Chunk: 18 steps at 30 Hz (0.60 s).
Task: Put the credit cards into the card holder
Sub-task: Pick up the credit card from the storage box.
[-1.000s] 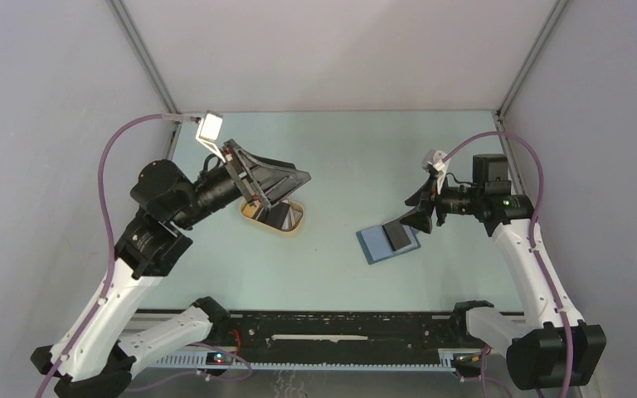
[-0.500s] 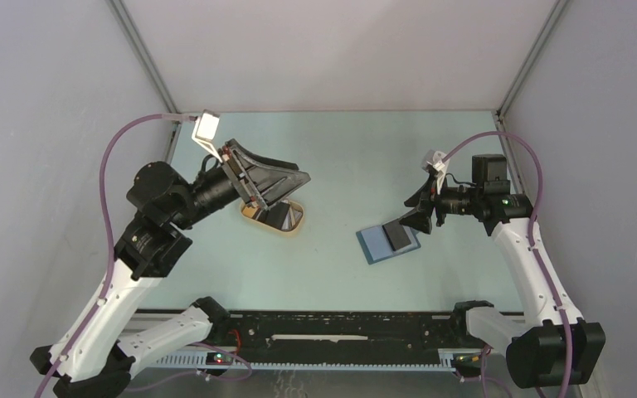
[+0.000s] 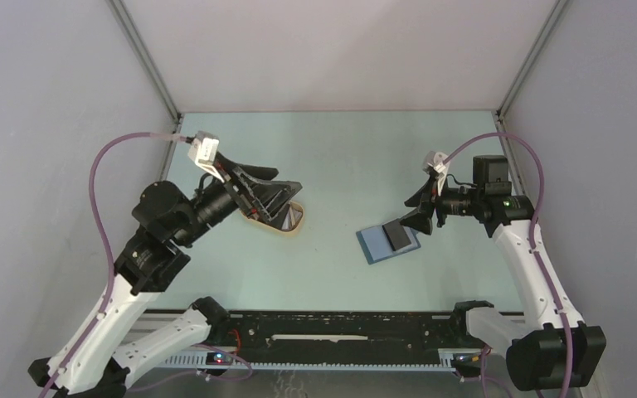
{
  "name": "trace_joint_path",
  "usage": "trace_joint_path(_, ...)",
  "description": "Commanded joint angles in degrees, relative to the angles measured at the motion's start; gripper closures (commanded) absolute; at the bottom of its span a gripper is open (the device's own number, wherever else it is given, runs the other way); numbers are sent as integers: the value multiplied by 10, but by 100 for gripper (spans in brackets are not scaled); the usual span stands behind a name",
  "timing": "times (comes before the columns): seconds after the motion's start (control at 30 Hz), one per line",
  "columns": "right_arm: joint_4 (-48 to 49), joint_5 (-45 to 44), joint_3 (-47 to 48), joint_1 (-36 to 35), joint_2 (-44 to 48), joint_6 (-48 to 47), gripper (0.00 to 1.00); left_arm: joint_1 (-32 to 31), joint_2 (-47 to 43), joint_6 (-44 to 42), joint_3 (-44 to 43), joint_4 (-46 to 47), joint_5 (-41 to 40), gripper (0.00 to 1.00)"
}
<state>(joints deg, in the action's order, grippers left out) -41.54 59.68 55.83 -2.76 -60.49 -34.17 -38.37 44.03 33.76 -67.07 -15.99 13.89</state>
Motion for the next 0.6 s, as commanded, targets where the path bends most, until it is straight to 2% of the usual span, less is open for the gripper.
trace_joint_path(0.0,-4,6,0,-9,23,-18,30,18,-18,-124,77,-18,-163,0)
trace_joint_path(0.1,-5,-4,0,-24,28,-24,30,34,-12,-154,111,-13,-232,0)
trace_joint_path(0.4,1,-29,1,-57,32,-31,30,54,38,-204,177,25,-330,0)
trace_joint_path(0.57,3,-38,0,-66,30,-31,30,59,62,-228,197,41,-355,0)
